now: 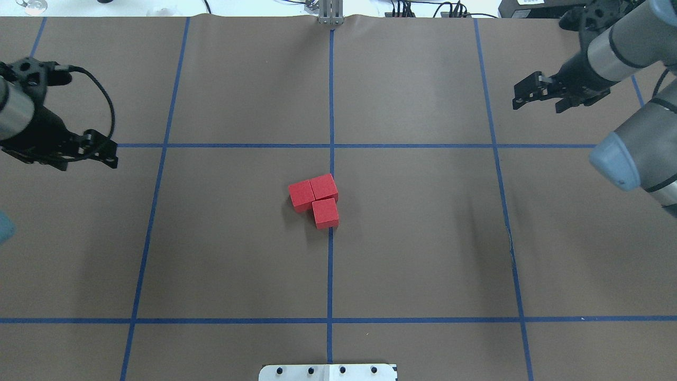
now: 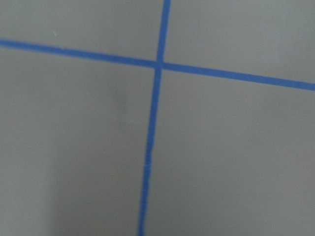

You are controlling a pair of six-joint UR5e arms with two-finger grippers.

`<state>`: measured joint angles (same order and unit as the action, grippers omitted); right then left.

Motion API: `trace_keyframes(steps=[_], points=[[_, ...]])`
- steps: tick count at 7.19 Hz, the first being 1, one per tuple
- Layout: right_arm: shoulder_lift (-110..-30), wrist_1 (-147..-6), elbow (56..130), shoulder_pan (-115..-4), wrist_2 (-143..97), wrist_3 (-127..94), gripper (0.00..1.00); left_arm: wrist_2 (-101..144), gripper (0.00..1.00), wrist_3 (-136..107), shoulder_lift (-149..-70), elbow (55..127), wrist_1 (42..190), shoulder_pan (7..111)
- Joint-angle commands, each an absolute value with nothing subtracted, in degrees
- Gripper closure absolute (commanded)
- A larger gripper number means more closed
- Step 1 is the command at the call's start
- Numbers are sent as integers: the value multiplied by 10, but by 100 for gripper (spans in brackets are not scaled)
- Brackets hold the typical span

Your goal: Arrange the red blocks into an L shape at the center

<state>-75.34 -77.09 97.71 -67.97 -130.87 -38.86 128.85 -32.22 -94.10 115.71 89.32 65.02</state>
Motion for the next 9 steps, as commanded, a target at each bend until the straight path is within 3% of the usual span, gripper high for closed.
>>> trace_keyframes(steps=[1, 4, 9], points=[[-792, -773, 935, -764, -1335, -230, 1, 1316, 0, -84, -893, 1100, 896, 771], [-802, -913, 936, -858, -1366, -17, 1, 1334, 0, 56, -900, 1021, 898, 838], [-805, -930, 935, -867, -1366, -4, 1, 1334, 0, 101, -902, 998, 897, 859]])
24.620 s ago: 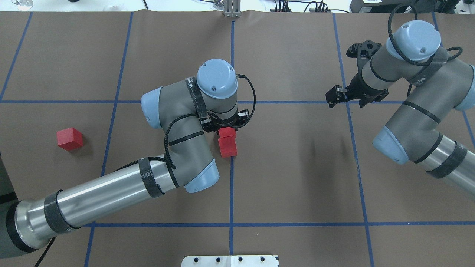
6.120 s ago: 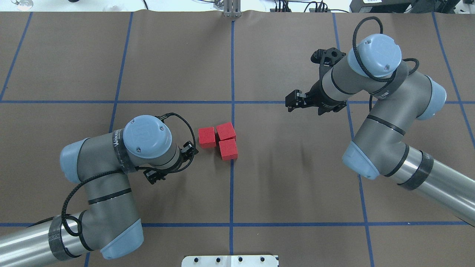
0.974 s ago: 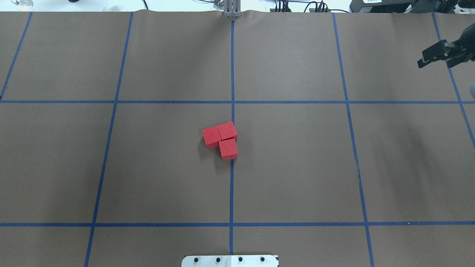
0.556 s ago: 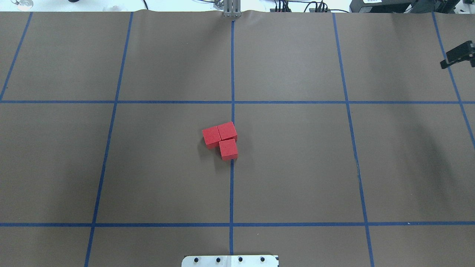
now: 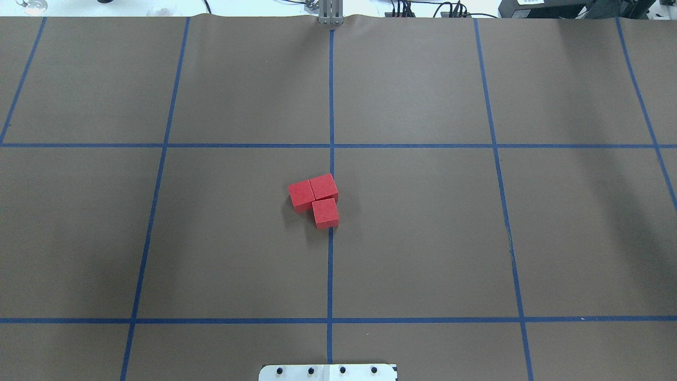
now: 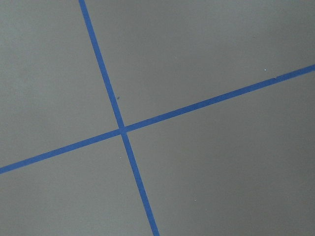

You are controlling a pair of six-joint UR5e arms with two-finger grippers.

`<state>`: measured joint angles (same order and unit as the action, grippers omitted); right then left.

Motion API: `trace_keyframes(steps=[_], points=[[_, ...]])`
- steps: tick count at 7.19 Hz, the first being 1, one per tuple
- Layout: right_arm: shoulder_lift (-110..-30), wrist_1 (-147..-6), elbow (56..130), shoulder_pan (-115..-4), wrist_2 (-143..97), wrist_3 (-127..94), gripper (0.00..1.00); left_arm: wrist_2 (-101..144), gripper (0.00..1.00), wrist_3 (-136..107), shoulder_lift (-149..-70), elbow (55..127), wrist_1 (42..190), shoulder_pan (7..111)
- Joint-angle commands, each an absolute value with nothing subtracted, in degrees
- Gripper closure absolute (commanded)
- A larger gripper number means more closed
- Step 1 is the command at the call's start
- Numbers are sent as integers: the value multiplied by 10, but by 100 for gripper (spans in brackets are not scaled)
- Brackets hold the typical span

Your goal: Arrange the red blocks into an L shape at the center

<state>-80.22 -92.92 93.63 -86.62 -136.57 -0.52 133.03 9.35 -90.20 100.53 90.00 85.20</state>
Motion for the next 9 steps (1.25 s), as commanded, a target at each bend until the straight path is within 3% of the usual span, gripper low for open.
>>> trace_keyframes(steps=[1, 9], points=[[-808, -931, 934, -867, -1367, -4, 1, 1336, 0, 102, -897, 985, 901, 866], [-816, -924, 934, -866, -1367, -11, 1, 1337, 0, 51, -896, 999, 903, 866]])
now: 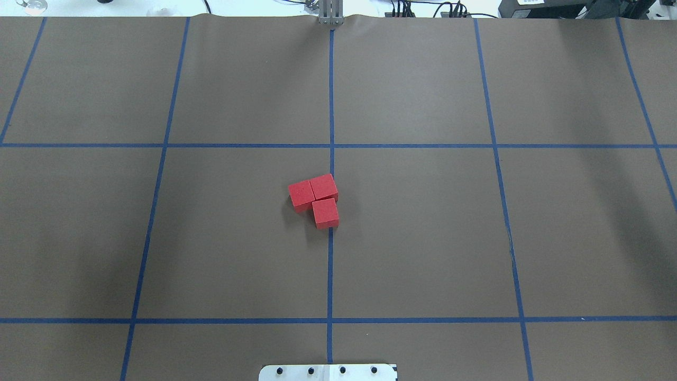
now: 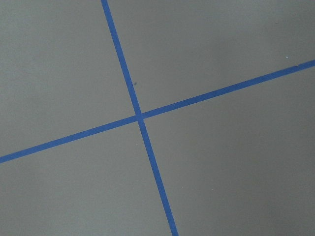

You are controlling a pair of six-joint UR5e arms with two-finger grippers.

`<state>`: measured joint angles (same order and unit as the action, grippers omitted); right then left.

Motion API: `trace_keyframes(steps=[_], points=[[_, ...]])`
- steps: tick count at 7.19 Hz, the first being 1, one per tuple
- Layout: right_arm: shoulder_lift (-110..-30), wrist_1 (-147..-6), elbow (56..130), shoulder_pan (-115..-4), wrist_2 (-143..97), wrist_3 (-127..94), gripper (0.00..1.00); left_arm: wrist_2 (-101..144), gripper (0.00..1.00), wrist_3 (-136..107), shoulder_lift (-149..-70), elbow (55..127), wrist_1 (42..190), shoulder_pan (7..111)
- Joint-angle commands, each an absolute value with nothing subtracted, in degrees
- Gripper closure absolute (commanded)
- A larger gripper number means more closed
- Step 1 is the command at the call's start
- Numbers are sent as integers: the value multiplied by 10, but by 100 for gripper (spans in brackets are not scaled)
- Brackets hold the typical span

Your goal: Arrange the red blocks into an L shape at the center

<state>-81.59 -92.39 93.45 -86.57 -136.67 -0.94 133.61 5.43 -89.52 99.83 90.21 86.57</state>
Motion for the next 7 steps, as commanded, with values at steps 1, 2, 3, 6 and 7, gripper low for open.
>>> trace_keyframes(steps=[1, 2, 3, 6, 7], points=[[-817, -924, 934, -865, -1367, -12, 1, 1336, 0, 50, -896, 999, 903, 866], [-816, -924, 935, -864, -1367, -12, 1, 1336, 0, 50, -896, 999, 903, 866], [-816, -923, 934, -863, -1367, -12, 1, 1336, 0, 50, -895, 998, 903, 865], [-816, -923, 935, -862, -1367, -13, 1, 1336, 0, 50, -895, 1001, 904, 866], [-816, -923, 935, -862, -1367, -13, 1, 1336, 0, 50, -895, 1004, 904, 866]])
